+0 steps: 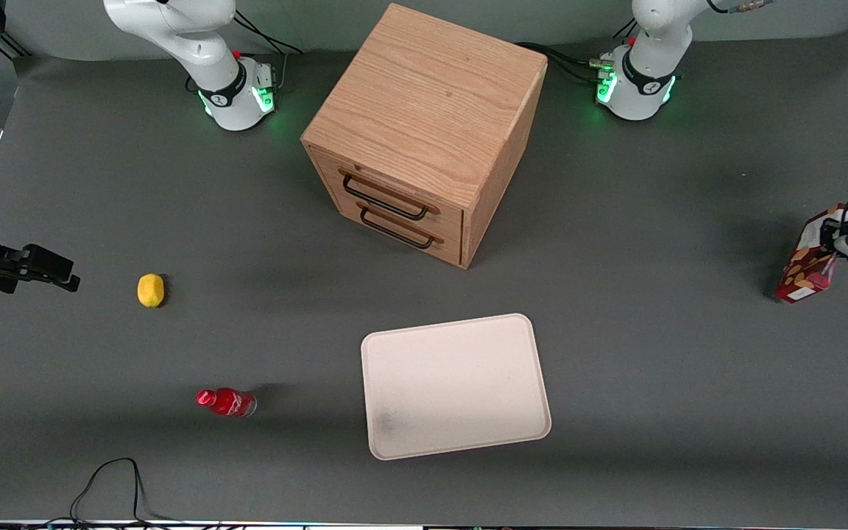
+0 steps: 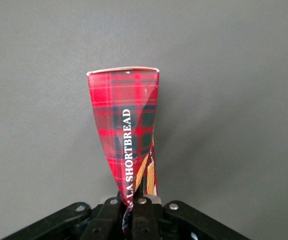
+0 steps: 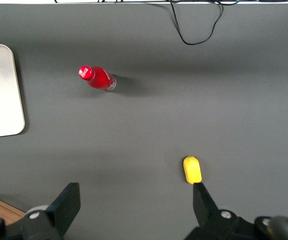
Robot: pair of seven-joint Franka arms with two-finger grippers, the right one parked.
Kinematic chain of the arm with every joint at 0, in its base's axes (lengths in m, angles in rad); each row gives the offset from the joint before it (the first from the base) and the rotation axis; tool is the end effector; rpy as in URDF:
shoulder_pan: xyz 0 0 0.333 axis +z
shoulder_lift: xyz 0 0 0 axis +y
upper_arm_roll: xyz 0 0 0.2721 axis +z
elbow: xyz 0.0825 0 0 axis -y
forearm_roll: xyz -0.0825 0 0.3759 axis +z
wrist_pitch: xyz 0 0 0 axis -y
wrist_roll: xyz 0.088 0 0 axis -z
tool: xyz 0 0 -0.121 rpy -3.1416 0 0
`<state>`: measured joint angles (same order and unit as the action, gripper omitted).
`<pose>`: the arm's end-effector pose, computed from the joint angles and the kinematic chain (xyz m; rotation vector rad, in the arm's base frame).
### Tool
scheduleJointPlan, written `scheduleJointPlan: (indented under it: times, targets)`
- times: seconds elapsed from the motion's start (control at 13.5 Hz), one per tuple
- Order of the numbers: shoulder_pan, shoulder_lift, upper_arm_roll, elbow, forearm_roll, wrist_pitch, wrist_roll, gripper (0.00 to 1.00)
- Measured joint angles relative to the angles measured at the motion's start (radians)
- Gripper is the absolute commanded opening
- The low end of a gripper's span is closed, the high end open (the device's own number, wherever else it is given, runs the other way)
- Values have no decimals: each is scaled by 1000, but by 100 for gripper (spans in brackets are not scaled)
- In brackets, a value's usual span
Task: Place red cookie box on tray
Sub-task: 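Lift the cookie box upright with the left gripper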
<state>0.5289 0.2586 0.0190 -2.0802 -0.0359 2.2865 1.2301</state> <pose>0.4774 0.2900 0.2478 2.9215 -0.9982 -0.0249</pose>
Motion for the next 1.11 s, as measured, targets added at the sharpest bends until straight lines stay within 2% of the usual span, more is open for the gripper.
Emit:
scheduleJointPlan:
  times: [0.22, 0.59, 0.81, 1.11]
  targets:
    - [0, -95, 3, 79, 2, -189, -1, 0]
    - [1, -205, 8, 265, 63, -478, -34, 0]
    - [-4, -210, 3, 377, 67, -575, -163, 0]
    - [-58, -211, -7, 462, 62, -672, -475, 0]
